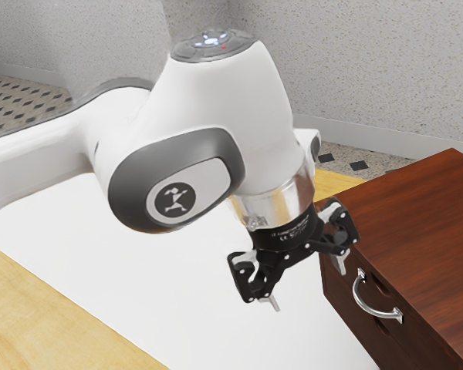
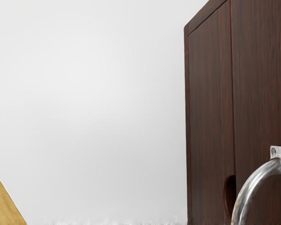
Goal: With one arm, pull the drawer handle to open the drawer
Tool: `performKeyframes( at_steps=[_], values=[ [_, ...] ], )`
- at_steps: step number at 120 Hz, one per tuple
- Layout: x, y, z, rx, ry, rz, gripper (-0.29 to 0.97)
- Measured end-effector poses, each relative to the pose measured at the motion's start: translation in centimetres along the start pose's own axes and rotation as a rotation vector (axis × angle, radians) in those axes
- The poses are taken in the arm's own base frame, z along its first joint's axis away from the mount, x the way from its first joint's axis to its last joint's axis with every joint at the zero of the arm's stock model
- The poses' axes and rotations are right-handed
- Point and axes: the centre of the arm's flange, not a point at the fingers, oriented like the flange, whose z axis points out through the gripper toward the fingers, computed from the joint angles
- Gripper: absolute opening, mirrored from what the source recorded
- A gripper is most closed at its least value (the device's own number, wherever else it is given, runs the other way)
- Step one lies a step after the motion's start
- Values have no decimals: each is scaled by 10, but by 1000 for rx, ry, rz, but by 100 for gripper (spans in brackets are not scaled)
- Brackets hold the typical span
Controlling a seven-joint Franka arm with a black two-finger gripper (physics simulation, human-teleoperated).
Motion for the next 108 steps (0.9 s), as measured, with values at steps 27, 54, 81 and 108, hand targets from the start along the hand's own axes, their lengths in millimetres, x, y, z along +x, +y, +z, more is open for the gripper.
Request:
performKeyframes(
  at_steps=[27, 54, 81, 108],
  values=[
    [4, 7, 22, 15, -17, -21, 68],
    [-8, -6, 31, -47, -16, -29, 68],
    [-10, -5, 30, -139, -50, -65, 68],
    [-11, -3, 39, -174, -71, -86, 68]
  ],
)
